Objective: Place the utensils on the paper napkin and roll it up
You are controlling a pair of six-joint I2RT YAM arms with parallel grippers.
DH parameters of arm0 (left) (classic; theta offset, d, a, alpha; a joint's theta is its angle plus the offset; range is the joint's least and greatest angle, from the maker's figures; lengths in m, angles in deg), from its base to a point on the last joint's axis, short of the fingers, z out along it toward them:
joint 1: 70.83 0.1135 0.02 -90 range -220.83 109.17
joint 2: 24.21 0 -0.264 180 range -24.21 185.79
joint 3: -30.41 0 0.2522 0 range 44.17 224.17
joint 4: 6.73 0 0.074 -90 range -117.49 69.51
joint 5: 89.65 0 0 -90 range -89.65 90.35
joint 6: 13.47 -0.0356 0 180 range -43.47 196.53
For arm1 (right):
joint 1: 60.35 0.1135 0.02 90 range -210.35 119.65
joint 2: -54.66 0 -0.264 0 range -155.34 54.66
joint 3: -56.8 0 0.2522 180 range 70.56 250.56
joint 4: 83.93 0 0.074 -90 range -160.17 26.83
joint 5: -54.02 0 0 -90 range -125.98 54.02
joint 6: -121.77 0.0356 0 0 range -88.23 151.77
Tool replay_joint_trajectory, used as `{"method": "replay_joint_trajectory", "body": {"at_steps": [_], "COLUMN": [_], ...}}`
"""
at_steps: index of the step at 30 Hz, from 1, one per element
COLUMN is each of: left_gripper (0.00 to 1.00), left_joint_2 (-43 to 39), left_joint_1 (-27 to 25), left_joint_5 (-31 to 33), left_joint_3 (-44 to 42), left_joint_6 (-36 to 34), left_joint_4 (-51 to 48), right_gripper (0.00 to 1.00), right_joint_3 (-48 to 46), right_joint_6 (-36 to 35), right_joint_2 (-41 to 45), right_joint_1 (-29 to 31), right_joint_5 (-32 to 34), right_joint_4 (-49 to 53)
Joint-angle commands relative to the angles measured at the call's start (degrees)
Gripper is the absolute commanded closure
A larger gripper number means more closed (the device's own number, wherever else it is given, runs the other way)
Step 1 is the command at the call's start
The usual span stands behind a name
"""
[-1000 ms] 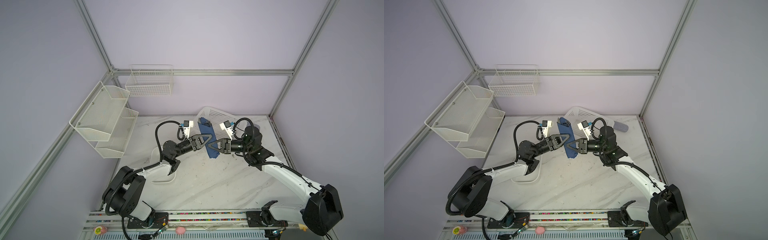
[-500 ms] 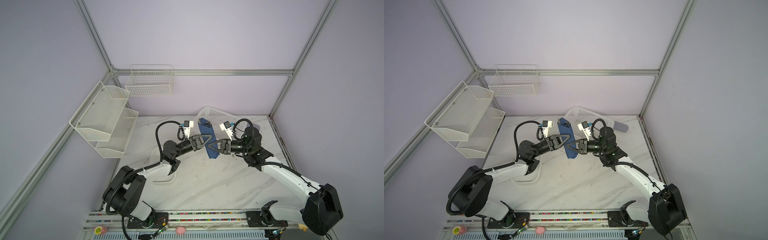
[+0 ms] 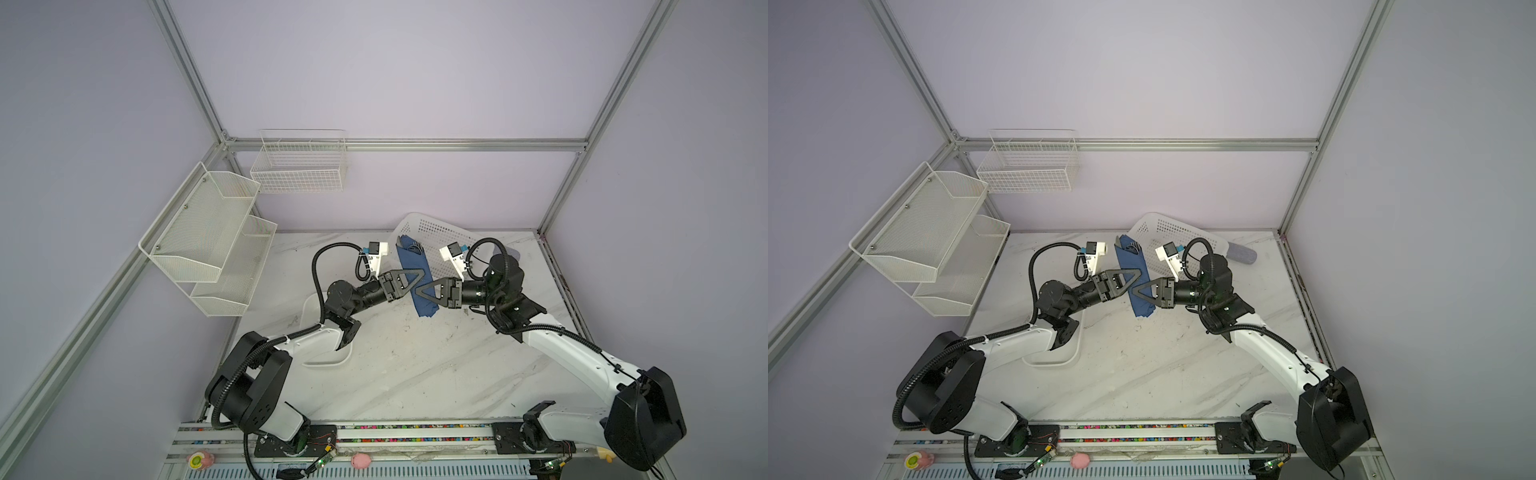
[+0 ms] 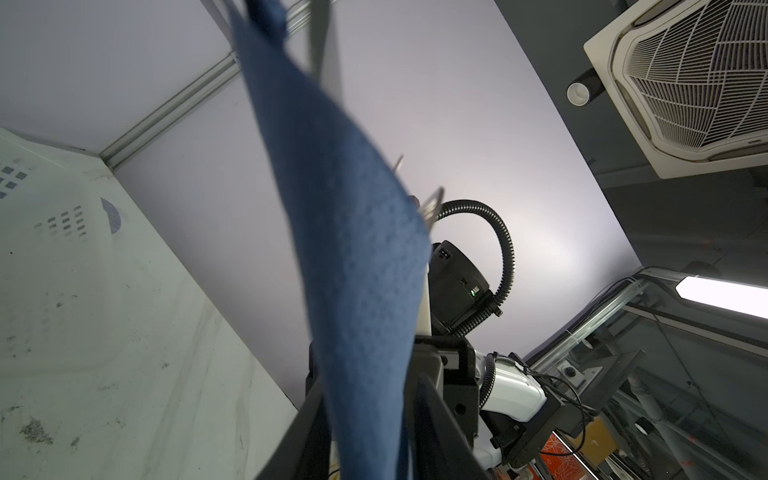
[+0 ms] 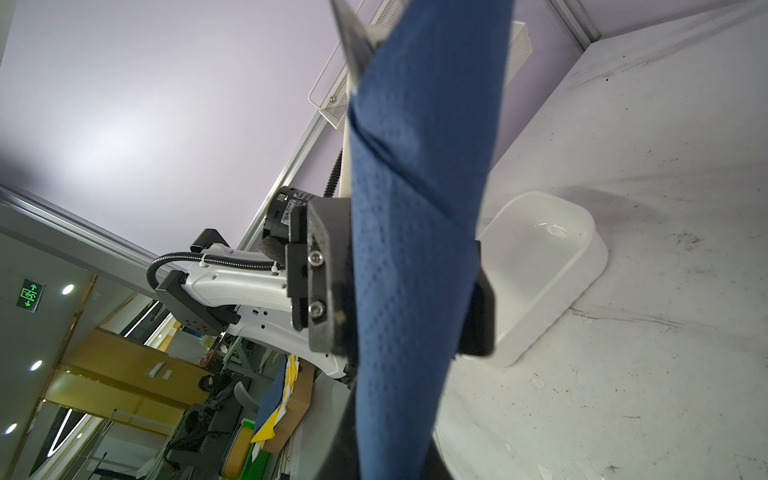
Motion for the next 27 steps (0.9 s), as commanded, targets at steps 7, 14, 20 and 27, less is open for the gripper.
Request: {"method": "replay_joint_trajectory", "body": {"at_steps": [7,14,20,27], "left_gripper": [0.89,0.92,0.92,0.92], "left_joint_2": [-0.59,-1.2,-1.68,-2.69], "left_joint_1": [0.2,0.2,0.2,0.2], "left_joint_5": [1.18,1.66,1.58,1.82], "left_joint_3": [1.54,1.39,1.49,0.85], "left_joint_6": [-0.37,-0.28,-0.22,-2.45], "left_joint_4": [2.63,2.55,4.47,0.51], "right_gripper": [0.82,0.75,0.61,0.58], "right_joint_3": [0.91,1.93,3.73,5.17], "right_joint_6": [-2.03,-4.7,-7.5,-8.89], "right_joint_2": [0.65,1.84,2.87,5.85], "right_joint_1": [-0.43,-2.16,-4.35,-10.95], "right_joint_5": [-0.75,0.89,1.7,3.48], "right_joint_4": [-0.04,5.87,10.25,13.64]}}
